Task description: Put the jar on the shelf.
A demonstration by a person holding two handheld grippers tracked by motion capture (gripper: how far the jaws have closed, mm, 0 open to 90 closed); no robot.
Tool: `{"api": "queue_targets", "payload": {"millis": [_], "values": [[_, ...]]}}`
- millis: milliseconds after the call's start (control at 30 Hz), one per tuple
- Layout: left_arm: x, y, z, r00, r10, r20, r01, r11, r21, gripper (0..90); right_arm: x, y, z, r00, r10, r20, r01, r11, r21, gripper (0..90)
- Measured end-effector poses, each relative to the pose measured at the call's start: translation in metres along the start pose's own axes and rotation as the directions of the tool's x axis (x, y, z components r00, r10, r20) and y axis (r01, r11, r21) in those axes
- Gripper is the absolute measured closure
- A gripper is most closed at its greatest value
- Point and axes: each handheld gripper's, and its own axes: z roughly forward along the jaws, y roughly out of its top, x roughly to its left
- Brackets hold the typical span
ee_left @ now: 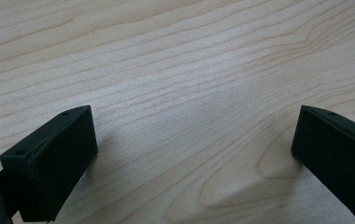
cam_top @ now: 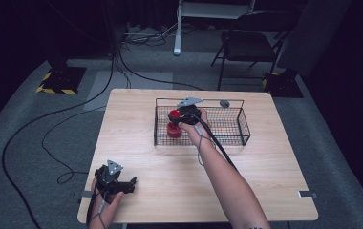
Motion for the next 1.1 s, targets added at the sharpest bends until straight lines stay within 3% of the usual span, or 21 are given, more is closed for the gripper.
{"api": "queue_targets", "payload": {"millis": [100,200,233,433,1100], "values": [[0.0,0.0,0.0,1.0,0.002,0.0,-0.002,1.0,0.001,0.0,-0.001,-0.001,0.001,0.9996,0.025,-0.016,-0.025,1.0,0.006,36.6],[0.0,0.0,0.0,1.0,0.0,0.0,0.0,1.0,0.0,0.0,-0.002,-0.002,-0.001,0.9993,0.031,-0.021,-0.031,0.999,-0.006,33.1],[0.0,0.0,0.0,1.0,0.002,0.001,-0.002,1.0,0.002,0.0,-0.003,-0.002,-0.003,0.9988,0.045,-0.021,-0.045,0.999,-0.009,25.1],[0.0,0.0,0.0,1.0,0.0,0.0,0.0,1.0,0.0,0.0,-0.007,0.001,-0.015,0.9978,0.063,-0.022,-0.064,0.998,-0.029,17.2],[0.0,0.0,0.0,1.0,-0.001,0.0,0.001,1.0,-0.001,0.0,-0.006,0.008,-0.069,0.9986,0.033,-0.041,-0.036,0.997,-0.064,15.3]]}}
